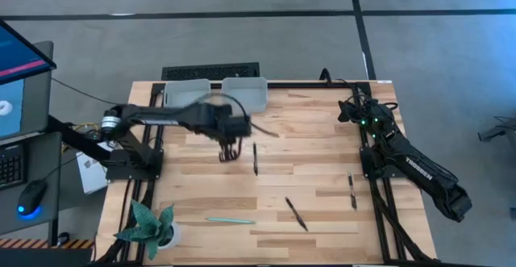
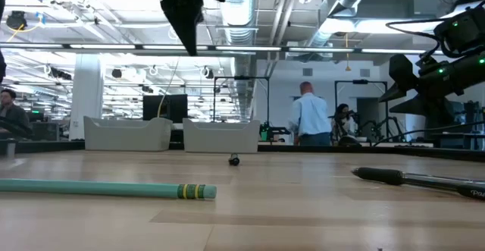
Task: Sort pens & pencils
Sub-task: Put the top green pencil into the left gray bin
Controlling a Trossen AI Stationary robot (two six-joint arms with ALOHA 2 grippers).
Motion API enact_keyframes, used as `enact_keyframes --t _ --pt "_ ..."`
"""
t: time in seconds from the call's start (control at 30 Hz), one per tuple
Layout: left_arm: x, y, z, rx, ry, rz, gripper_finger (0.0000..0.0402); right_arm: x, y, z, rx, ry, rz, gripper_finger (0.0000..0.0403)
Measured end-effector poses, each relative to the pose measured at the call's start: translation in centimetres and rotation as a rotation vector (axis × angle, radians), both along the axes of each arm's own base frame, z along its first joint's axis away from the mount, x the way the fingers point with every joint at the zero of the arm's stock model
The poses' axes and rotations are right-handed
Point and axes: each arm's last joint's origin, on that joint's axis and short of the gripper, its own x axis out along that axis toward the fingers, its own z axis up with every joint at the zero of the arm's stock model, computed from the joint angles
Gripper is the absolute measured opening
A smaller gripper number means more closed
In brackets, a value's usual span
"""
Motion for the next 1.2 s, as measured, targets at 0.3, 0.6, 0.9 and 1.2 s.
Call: enact_keyframes --t 0.3,0.6,0.9,1.2 --pt "-4.8 7.3 3.4 0.091 -0.019 0.162 0.0009 0.0 0.0 0.0 0.001 -0.001 -0.001 0.0212" --pt "-8.4 14.2 3.4 0.090 0.016 0.330 0.0009 0.0 0.0 0.0 0.005 -0.007 -0.002 0.0212" --pt "-12.4 18.7 3.4 -0.025 -0.057 0.600 0.0009 0.0 0.0 0.0 0.010 -0.015 -0.005 0.0212" --pt "-13.4 19.7 3.1 -0.047 -0.071 0.662 0.0009 0.0 0.0 0.0 0.011 -0.016 -0.006 0.0212"
